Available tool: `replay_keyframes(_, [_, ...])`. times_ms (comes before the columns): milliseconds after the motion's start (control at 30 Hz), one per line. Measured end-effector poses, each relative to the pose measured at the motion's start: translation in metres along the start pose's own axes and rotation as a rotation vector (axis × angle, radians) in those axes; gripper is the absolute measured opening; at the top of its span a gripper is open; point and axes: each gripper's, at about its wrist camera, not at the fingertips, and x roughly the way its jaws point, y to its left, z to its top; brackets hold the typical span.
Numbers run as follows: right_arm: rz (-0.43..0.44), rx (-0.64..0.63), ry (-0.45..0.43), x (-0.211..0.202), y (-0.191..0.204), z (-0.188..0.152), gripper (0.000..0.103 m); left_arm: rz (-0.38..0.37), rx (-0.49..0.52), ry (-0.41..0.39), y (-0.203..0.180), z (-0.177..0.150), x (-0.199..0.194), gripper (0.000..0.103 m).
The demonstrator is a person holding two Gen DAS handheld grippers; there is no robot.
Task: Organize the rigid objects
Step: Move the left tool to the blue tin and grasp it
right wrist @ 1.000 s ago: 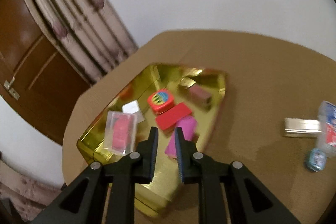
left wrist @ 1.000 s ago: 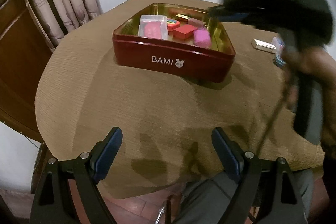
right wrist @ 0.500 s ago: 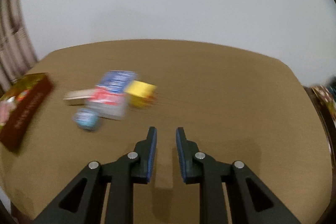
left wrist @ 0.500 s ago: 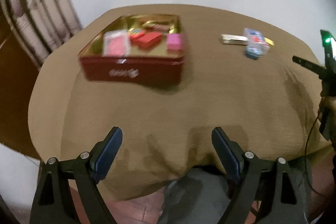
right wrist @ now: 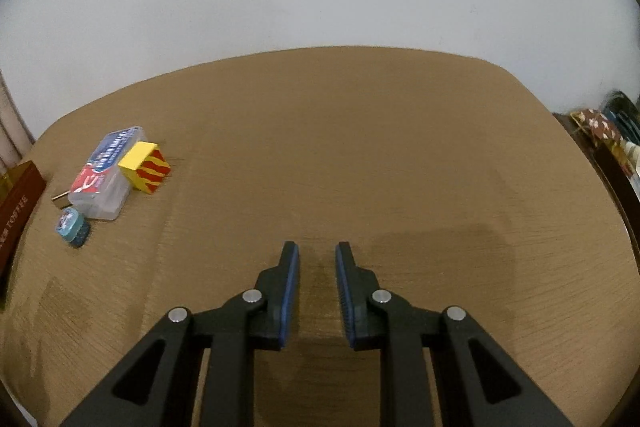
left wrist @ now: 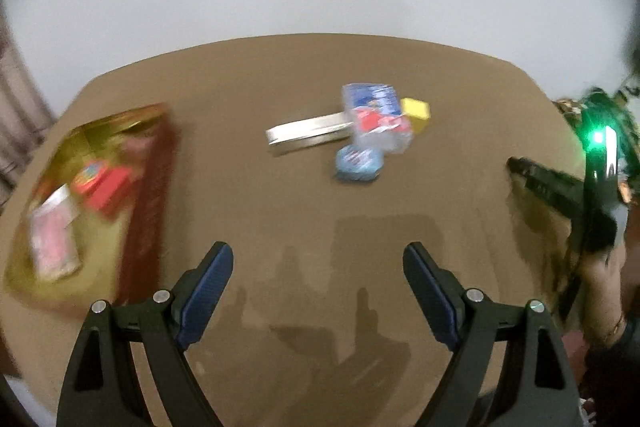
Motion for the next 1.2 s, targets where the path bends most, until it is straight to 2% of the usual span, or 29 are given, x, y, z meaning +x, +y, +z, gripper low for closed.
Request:
replay_keyframes(133, [0.012,0.006,0.001,-0.002,-0.004,-0.002,0.023,-0.014,0.001,0.029,-0.013,0.028,0.039,0.084])
replay_keyframes(300, [0.056,0.039,0.002,0.003,-0.019,-0.004,0.024,0.004,0.014,0.068,-0.017,0.044,0.072,0.084])
replay_keyframes(567, [0.078,0.041,0.004,0.010,-0.027,-0.004,0.028,0.017,0.093,0.066,-0.026,0.051,0.086,0.084])
replay_keyframes(867, [0.088,0.047,0.005,0.011,-0.031,-0.003,0.028,0.038,0.072,0.094,-0.011,0.051,0.106,0.084])
replay_keyframes(1100, [0.090,0.048,0.005,0.010,-0.030,-0.003,0.028,0.027,0.050,0.118,0.000,0.047,0.113,0.079])
replay_keyframes(1167, [0.090,0.048,0.005,0.010,-0.031,-0.003,0.028,0.019,0.048,0.111,0.001,0.047,0.113,0.075])
replay_keyframes(1200, [0.088,0.047,0.006,0.010,-0.030,-0.003,0.028,0.015,0.049,0.109,0.001,0.049,0.117,0.068])
